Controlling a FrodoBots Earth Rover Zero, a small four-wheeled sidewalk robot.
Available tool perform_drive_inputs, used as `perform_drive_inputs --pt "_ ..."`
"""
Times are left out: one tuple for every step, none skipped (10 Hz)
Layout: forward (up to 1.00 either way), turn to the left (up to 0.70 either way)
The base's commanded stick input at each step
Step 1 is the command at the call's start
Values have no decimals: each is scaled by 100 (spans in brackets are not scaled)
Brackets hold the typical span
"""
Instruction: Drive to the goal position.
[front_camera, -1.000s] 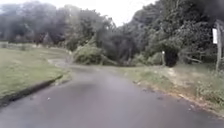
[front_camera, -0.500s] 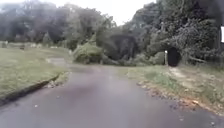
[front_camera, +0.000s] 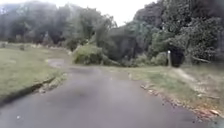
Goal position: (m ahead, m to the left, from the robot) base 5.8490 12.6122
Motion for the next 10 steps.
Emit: perform_drive_inputs --pt "70 0" --pt "70 0" --pt "70 0" --pt "70 0" --pt "70 0" --pt "70 0" --pt "70 0" --pt "70 1" --pt "70 2" --pt "70 2"
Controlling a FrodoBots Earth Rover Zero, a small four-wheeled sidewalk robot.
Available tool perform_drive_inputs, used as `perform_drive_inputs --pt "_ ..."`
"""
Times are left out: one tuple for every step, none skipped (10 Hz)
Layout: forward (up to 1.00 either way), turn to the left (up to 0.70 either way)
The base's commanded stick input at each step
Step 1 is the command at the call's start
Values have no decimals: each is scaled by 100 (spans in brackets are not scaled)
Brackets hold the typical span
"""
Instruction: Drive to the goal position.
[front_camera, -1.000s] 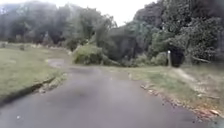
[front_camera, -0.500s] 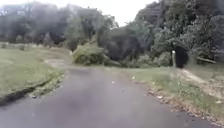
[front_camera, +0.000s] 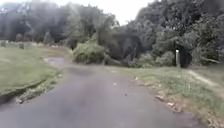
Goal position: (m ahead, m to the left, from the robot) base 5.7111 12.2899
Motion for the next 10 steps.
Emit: perform_drive_inputs --pt "70 3" --pt "70 3" --pt "70 3" --pt "70 0" --pt "70 0" --pt "70 2" --pt "70 5" --pt "70 8" --pt "70 12" --pt "70 5"
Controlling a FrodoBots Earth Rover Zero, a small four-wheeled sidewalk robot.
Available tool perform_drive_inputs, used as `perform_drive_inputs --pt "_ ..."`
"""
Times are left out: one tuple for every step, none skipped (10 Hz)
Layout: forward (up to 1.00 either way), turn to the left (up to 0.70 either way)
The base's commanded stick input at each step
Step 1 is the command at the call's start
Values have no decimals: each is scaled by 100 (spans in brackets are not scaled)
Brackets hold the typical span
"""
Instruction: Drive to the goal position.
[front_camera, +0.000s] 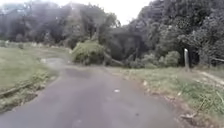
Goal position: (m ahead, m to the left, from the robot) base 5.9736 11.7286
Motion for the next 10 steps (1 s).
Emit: perform_drive_inputs --pt "70 3" --pt "70 2" --pt "70 22" --pt "70 15" --pt "70 9" --pt "70 4" --pt "70 0" --pt "70 0" --pt "70 3" --pt "70 13"
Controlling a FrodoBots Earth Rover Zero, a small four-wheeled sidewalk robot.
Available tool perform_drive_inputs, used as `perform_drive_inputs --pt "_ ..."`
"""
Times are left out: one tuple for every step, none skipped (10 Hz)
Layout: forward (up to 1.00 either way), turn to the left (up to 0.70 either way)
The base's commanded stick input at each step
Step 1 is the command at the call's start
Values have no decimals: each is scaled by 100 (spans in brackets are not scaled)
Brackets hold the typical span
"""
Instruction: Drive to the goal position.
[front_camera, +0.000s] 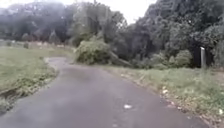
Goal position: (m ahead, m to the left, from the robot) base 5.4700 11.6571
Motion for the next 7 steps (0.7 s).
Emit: perform_drive_inputs --pt "70 22" --pt "70 8" --pt "70 9" --pt "70 20" --pt "70 12" --pt "70 5" --pt "70 3"
